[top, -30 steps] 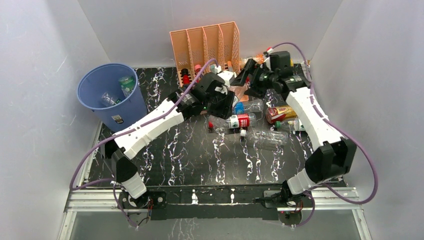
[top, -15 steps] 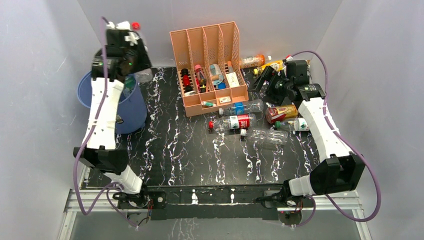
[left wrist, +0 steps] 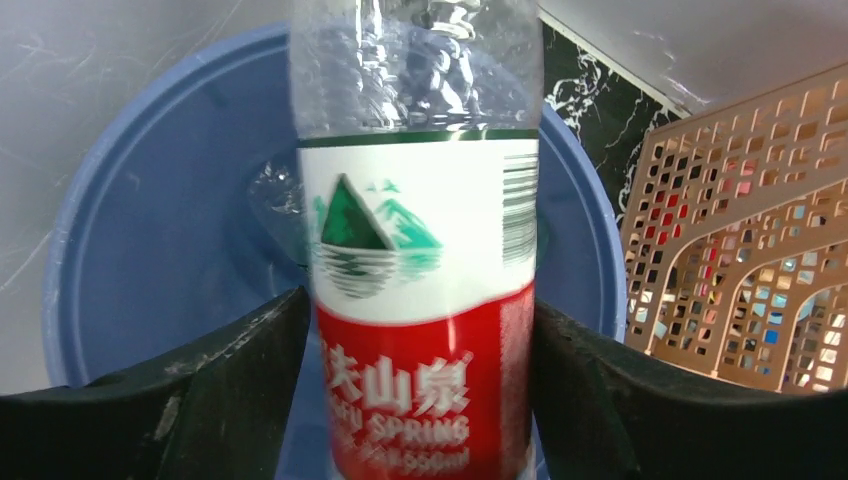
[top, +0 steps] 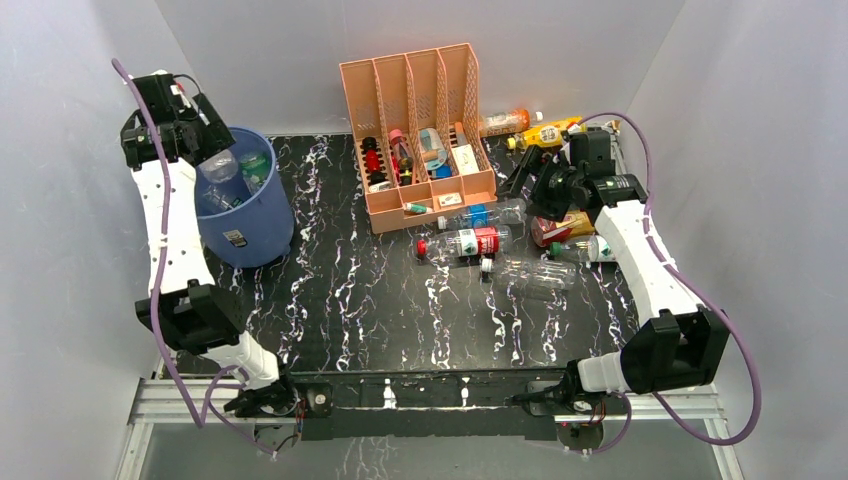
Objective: Put the plastic bottles in the bin
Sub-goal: Place the plastic bottle in the trash bin, then pick up the plastic bottle at the center of the board.
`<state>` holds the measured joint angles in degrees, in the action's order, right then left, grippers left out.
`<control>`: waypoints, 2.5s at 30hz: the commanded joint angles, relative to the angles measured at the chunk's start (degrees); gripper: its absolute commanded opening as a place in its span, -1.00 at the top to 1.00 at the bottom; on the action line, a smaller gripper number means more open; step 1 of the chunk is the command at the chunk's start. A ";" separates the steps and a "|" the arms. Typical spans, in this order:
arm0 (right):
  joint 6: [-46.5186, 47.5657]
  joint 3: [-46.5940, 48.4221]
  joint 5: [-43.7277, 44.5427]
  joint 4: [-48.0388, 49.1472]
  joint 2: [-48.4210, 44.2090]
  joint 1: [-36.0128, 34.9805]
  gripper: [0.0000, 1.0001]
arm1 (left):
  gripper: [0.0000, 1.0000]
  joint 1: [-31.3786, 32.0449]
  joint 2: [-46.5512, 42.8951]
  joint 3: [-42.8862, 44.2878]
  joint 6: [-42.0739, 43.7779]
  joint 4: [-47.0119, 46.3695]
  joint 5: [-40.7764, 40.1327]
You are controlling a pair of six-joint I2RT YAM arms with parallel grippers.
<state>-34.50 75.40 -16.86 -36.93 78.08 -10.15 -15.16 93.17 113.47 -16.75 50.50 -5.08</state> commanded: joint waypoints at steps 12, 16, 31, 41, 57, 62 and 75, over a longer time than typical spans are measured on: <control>1.82 -2.53 -0.56 2.42 -1.97 -0.02 -0.96 | -0.96 0.30 -7.90 -0.19 2.48 -0.35 -1.66; 2.46 -2.98 0.43 1.94 -1.96 0.05 -0.96 | -0.96 0.21 -10.02 0.85 1.02 -1.23 4.93; 8.85 -12.51 13.24 3.01 -3.44 -0.04 -0.96 | -0.96 31.90 -15.89 -15.25 -7.55 -11.26 13.77; 11.65 -14.15 23.21 5.30 2.67 0.04 -0.96 | -0.96 47.35 -17.41 -24.86 -9.49 -13.54 5.85; 9.65 -26.27 22.22 10.33 -0.72 0.27 -0.96 | -0.96 58.03 -16.50 -32.96 -12.05 -16.65 0.89; 9.65 -29.43 17.80 10.00 -5.25 0.22 -0.96 | -0.96 59.58 -15.12 -32.62 -12.07 -16.32 -0.32; 9.65 -39.04 5.61 10.37 -19.44 -3.56 -0.96 | -0.96 64.01 -13.90 -35.56 -14.63 -16.86 -2.61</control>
<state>-25.04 37.76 -7.20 -27.97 60.80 -10.87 47.55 79.46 78.70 -30.09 33.87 -5.87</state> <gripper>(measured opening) 0.981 0.981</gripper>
